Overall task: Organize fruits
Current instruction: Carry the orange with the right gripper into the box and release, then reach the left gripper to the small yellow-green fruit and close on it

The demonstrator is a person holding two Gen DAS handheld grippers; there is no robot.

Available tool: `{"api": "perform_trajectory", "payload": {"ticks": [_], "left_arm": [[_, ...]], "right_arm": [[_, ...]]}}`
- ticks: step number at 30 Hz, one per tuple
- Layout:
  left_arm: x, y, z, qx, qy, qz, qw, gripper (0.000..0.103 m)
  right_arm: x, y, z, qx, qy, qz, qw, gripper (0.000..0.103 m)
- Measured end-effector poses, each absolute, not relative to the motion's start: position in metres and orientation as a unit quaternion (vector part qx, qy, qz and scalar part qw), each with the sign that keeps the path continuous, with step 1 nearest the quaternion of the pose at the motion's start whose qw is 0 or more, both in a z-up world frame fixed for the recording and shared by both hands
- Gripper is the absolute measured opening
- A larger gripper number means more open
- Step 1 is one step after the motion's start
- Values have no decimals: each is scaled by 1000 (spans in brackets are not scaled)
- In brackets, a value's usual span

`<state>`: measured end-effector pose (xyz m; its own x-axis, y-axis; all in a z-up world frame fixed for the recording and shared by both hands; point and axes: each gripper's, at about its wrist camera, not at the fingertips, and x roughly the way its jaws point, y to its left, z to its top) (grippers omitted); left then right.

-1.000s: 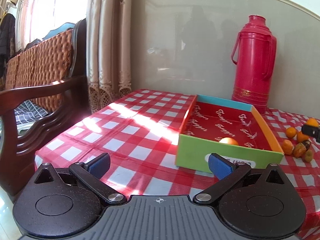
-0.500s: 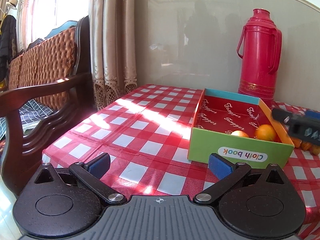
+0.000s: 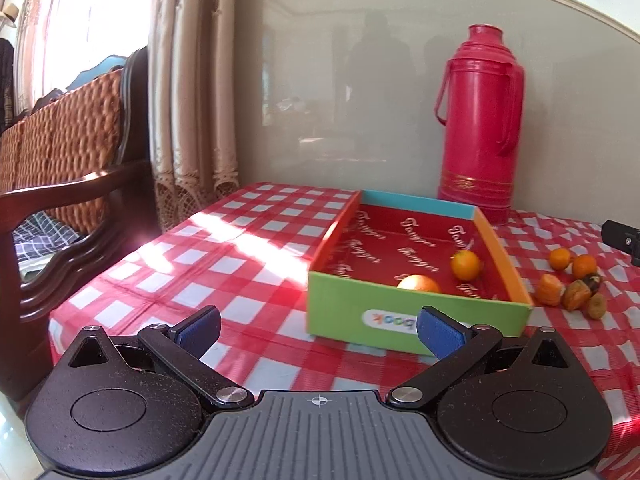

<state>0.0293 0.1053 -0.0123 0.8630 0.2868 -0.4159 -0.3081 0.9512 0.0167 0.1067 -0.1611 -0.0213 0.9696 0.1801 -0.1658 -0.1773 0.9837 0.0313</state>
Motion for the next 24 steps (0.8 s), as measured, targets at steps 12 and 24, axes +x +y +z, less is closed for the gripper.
{"api": "perform_trajectory", "payload": {"ticks": [12, 24], "left_arm": [[46, 41, -10, -4, 214, 108, 971, 103], [52, -10, -8, -5, 195, 34, 980, 103]], "right_arm": [[103, -243, -24, 56, 107, 5, 993, 97], [101, -281, -27, 56, 118, -20, 991, 97]]}}
